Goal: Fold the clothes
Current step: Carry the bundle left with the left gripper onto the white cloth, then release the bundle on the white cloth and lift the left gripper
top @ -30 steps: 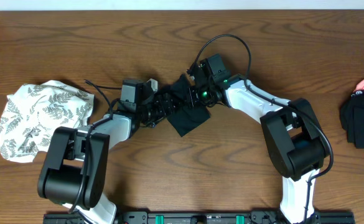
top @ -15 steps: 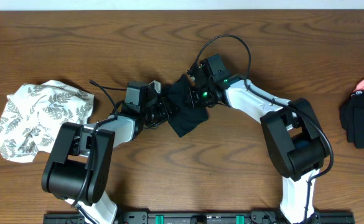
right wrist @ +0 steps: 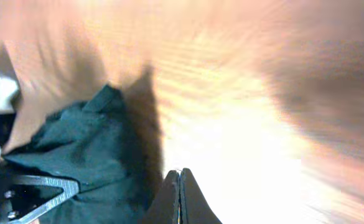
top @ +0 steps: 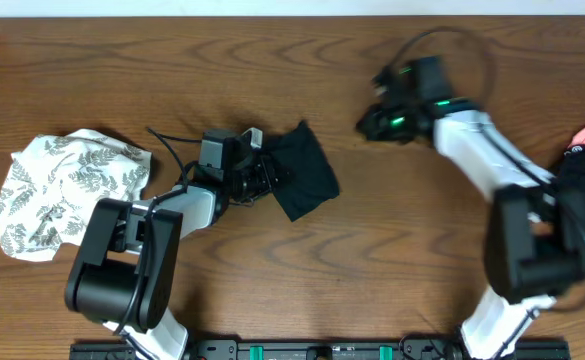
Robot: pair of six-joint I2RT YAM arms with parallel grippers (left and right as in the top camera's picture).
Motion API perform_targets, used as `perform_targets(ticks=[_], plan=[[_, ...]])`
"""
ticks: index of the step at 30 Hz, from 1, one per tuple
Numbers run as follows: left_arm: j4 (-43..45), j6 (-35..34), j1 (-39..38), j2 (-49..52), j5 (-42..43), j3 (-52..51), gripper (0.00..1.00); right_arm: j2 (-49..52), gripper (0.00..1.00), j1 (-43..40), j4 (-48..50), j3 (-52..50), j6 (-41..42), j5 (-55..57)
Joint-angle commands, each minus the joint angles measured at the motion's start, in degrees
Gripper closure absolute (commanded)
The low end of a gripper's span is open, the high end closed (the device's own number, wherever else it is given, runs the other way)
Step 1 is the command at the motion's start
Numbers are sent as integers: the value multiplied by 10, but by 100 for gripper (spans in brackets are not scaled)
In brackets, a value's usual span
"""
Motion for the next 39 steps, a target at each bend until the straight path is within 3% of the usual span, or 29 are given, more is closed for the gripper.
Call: perform_targets(ticks=[1, 13, 20, 29, 39], plan=[[9, -9, 14, -61, 1, 0, 94, -43, 99, -12, -17, -3, -12, -1], [10, -108, 115, -257, -65, 0, 94, -48, 99, -8, -76, -3, -29, 29], [-61, -188, 281, -358, -78, 0, 94, -48, 99, -8, -92, -3, -41, 31], [-186, -179, 510, -420, -12, 0, 94, -48, 99, -8, -101, -3, -47, 44], [-290, -43, 664, -373, -20, 0, 94, -48, 99, -8, -108, -3, -47, 53]])
